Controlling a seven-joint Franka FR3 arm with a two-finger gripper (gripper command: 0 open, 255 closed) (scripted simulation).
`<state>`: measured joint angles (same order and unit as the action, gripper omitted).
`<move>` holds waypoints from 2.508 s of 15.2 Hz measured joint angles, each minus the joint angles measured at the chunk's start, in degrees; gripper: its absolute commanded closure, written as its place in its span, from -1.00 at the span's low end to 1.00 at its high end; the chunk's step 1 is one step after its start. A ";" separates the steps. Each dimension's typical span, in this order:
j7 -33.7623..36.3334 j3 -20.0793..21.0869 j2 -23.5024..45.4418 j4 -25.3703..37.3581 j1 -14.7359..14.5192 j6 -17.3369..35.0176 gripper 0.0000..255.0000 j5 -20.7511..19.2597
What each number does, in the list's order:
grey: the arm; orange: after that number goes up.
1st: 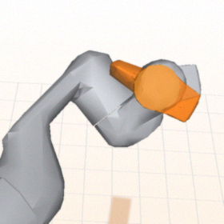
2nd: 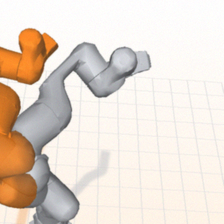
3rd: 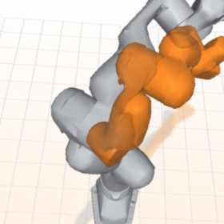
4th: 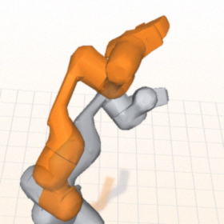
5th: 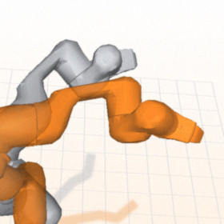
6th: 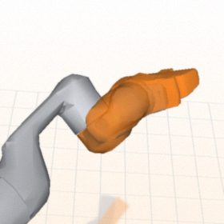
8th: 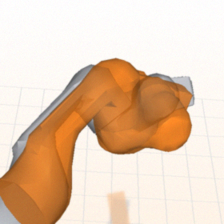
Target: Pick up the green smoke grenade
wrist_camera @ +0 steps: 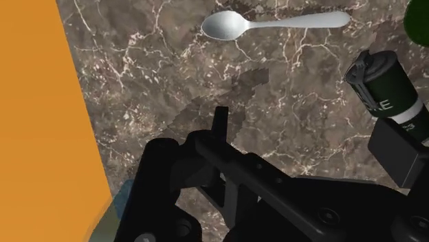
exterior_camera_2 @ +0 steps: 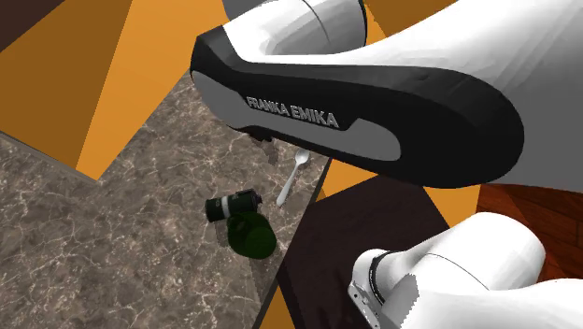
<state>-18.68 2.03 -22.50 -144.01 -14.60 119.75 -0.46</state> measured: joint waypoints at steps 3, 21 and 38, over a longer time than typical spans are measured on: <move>-2.97 0.97 4.42 0.38 -2.25 3.37 -1.00 1.03; -18.45 9.41 27.55 -1.03 -13.48 24.24 -1.00 5.40; -18.08 9.09 33.81 -0.97 -13.85 30.30 1.00 4.01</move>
<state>-36.77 11.13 11.30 -144.98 -28.45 150.05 3.55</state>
